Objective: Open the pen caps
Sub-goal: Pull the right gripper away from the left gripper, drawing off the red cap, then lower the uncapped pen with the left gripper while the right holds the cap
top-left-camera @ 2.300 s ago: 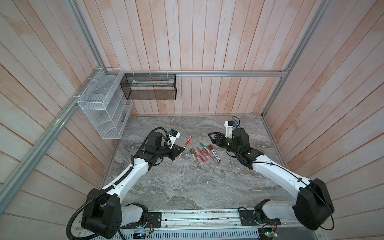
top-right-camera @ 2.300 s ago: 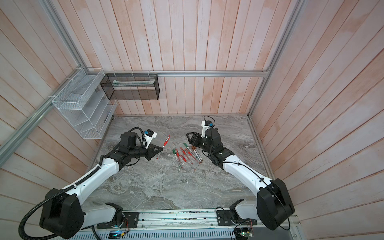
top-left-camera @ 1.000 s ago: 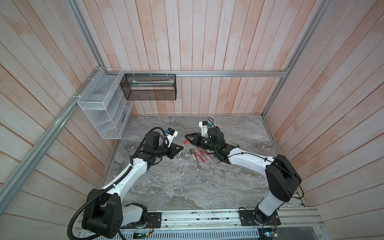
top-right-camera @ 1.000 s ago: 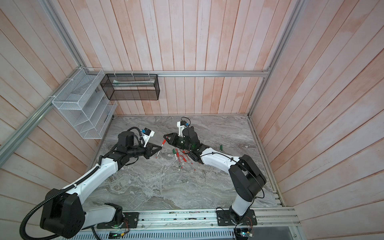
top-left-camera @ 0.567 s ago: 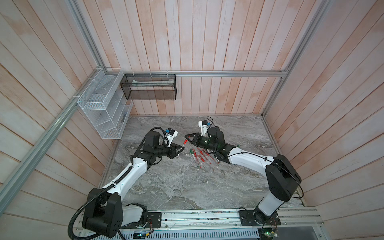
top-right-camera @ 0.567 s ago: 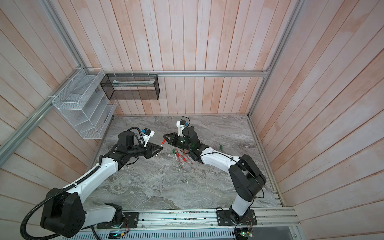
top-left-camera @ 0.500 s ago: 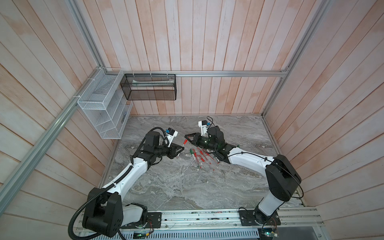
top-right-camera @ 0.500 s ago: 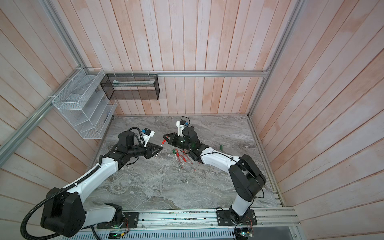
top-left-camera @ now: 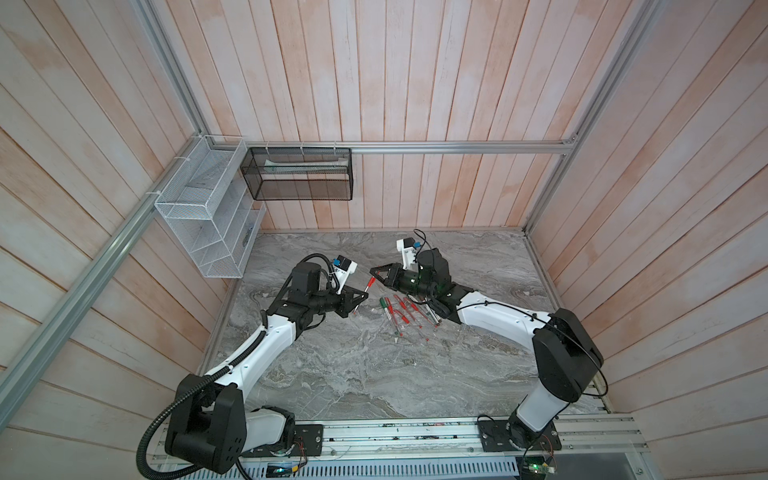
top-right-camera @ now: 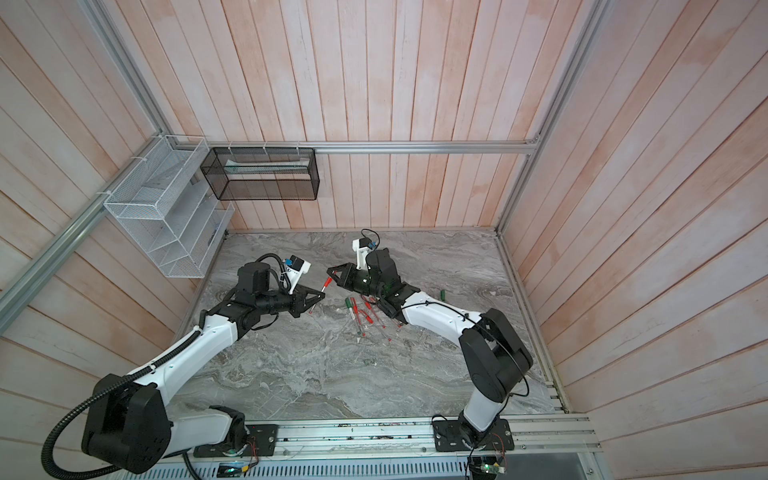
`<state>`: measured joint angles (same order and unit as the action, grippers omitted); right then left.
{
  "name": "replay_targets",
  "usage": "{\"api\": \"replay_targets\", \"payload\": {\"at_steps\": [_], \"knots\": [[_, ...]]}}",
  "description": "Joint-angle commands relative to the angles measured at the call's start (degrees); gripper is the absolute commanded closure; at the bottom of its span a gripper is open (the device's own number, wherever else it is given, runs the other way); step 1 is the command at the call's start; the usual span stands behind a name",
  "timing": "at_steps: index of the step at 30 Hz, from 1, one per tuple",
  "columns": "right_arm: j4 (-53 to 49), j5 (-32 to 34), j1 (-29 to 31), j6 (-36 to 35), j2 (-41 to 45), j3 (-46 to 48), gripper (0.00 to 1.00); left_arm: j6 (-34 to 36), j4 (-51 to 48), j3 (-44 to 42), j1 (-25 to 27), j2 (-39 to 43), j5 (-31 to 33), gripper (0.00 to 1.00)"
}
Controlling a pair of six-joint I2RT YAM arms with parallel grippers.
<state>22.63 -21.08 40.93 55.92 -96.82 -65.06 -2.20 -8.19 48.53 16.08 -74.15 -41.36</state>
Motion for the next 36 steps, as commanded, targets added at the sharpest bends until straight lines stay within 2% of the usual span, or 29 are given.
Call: {"api": "replay_targets", "payload": {"at_steps": [1, 8, 20, 23, 26, 36], "knots": [[-0.4, 1.9, -5.4, -1.5, 4.7, -2.2, 1.00, 0.5, -1.9, -1.0, -0.3, -0.2, 1.1, 1.00], [1.6, 4.1, -12.2, -0.2, 10.4, 0.8, 1.00, 1.5, -1.2, -2.9, -0.5, 1.1, -1.3, 1.00], [1.7, 4.7, -14.6, 0.0, 14.1, 4.0, 1.00, -1.3, 0.3, -2.3, -0.5, 0.1, -0.6, 1.00], [-0.7, 4.1, -15.0, -2.1, 15.6, 4.1, 1.00, -1.8, -0.1, -1.2, -0.8, -0.2, 2.6, 1.00], [-3.9, 4.7, -15.5, -4.7, 17.6, 5.2, 1.00, -5.3, 0.8, -0.1, -1.1, -1.5, 6.8, 1.00], [-13.3, 5.3, -18.4, -9.0, 30.0, 14.2, 1.00, -13.9, -3.6, 8.6, -4.2, -13.3, 23.4, 1.00]]}}
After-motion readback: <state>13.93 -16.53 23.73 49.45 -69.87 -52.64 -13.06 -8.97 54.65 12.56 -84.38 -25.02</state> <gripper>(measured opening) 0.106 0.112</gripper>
